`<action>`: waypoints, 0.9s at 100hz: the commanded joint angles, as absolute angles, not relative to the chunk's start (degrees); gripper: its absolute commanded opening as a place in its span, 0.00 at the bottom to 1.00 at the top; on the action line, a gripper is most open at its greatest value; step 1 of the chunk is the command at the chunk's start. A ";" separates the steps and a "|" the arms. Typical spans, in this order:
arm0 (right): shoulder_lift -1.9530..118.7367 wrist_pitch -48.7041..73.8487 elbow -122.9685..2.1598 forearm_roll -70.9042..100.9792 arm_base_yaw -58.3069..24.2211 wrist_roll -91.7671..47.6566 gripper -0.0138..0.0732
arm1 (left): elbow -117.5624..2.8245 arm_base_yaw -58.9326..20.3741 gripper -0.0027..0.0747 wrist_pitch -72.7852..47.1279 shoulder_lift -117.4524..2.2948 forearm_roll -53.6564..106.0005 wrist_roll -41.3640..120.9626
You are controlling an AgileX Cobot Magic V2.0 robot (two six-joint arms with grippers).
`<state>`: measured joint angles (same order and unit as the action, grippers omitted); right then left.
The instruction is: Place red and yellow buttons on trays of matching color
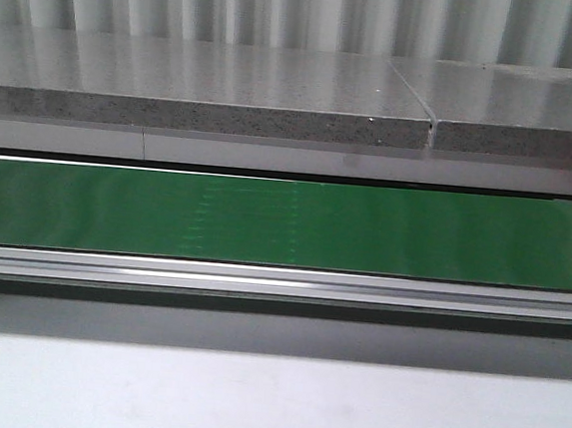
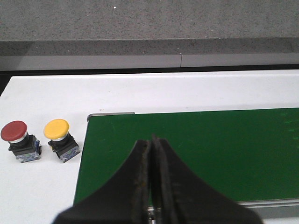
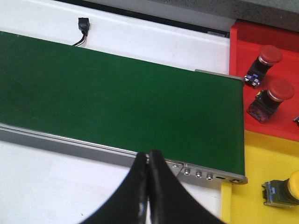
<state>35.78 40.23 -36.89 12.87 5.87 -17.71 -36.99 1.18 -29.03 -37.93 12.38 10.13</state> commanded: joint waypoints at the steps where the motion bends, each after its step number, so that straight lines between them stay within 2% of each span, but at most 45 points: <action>1: 35.61 36.82 -38.33 12.95 5.76 -17.83 0.08 | -38.64 0.79 0.01 -24.87 -37.94 13.28 10.10; 28: 35.61 36.82 -38.33 12.95 5.76 -17.83 0.08 | -38.64 0.79 0.01 -24.87 -37.94 13.28 10.10; 35: 35.61 36.82 -38.33 12.95 5.76 -17.83 0.08 | -38.64 0.79 0.04 -24.87 -37.94 13.28 10.10; 44: 35.61 36.82 -38.33 12.95 5.76 -17.83 0.08 | -38.64 0.79 0.20 -24.87 -37.94 13.28 10.10; 61: 35.61 36.82 -38.33 12.95 5.76 -17.83 0.08 | -38.64 0.79 0.67 -24.87 -37.94 13.28 10.10; 66: 35.61 36.82 -38.33 12.95 5.76 -17.83 0.08 | -38.64 0.79 0.76 -24.87 -37.94 13.28 10.10; 71: 35.61 36.82 -38.33 12.95 5.76 -17.83 0.08 | -38.64 0.79 0.81 -24.52 -37.94 13.28 10.10; 90: 35.61 36.82 -38.33 12.95 5.76 -17.83 0.08 | -38.64 0.79 0.81 -24.16 -37.94 13.28 10.10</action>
<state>35.78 40.23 -36.89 12.87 5.87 -17.71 -36.99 1.18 -28.65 -37.93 12.38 10.13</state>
